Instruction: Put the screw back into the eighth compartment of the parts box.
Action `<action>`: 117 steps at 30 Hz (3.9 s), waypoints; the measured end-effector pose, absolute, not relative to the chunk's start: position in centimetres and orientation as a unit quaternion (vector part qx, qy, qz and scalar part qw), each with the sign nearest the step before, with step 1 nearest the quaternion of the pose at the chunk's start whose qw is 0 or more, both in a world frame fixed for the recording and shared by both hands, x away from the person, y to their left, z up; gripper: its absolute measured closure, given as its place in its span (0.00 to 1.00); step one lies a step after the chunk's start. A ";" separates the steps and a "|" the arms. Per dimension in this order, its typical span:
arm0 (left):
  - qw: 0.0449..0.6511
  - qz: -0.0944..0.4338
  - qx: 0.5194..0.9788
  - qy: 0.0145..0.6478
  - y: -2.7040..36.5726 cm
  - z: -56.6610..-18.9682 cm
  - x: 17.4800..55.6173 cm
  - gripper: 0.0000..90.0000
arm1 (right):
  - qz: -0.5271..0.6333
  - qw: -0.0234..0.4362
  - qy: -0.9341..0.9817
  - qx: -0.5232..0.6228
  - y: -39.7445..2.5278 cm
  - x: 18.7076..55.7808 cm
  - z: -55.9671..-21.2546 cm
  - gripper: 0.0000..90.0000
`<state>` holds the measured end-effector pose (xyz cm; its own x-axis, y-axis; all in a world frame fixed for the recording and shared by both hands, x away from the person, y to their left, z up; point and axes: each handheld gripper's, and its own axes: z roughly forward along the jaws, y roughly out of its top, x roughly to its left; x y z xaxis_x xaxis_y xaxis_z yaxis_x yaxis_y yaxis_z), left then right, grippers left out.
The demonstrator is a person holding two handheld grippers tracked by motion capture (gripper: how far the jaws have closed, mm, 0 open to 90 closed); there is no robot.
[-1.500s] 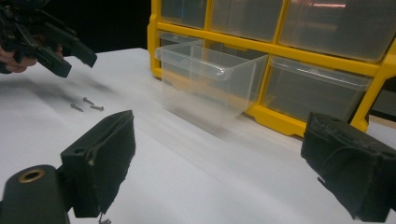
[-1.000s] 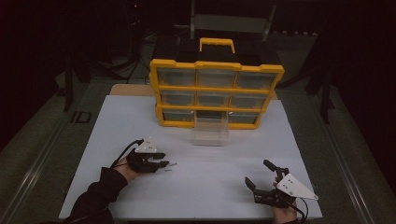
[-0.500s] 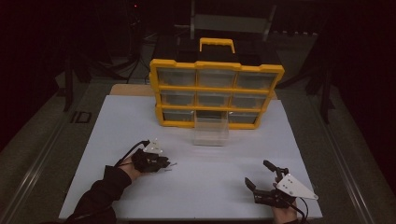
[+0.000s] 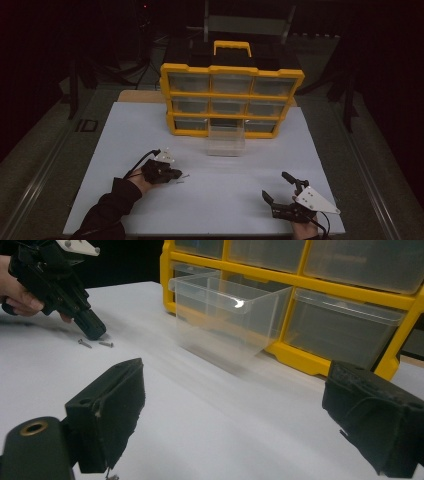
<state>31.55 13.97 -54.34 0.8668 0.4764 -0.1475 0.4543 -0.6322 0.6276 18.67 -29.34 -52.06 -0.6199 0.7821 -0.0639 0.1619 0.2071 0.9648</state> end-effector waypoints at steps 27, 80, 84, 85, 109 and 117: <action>0.374 0.073 0.879 0.288 13.1 -46.5 32.7 0.96 | 0.538 0.289 0.721 0.327 -29.3 18.7 -52.0 0.11; 0.416 0.083 0.846 0.323 2.0 -40.6 36.8 0.96 | 0.542 0.287 0.720 0.325 -29.4 18.6 -52.0 0.11; 0.421 0.081 0.841 0.330 1.1 -40.7 37.1 0.95 | 0.542 0.288 0.721 0.324 -29.4 18.6 -51.9 0.11; 0.419 0.085 0.840 0.333 0.9 -40.7 37.1 0.95 | 0.542 0.288 0.720 0.324 -29.4 18.6 -51.9 0.11; 0.366 0.080 0.842 0.388 -2.3 -44.1 38.3 0.95 | 0.543 0.287 0.720 0.322 -29.4 18.5 -51.8 0.11; 0.351 0.065 0.846 0.396 -2.5 -44.9 38.8 0.95 | 0.543 0.286 0.721 0.323 -29.4 18.5 -51.9 0.11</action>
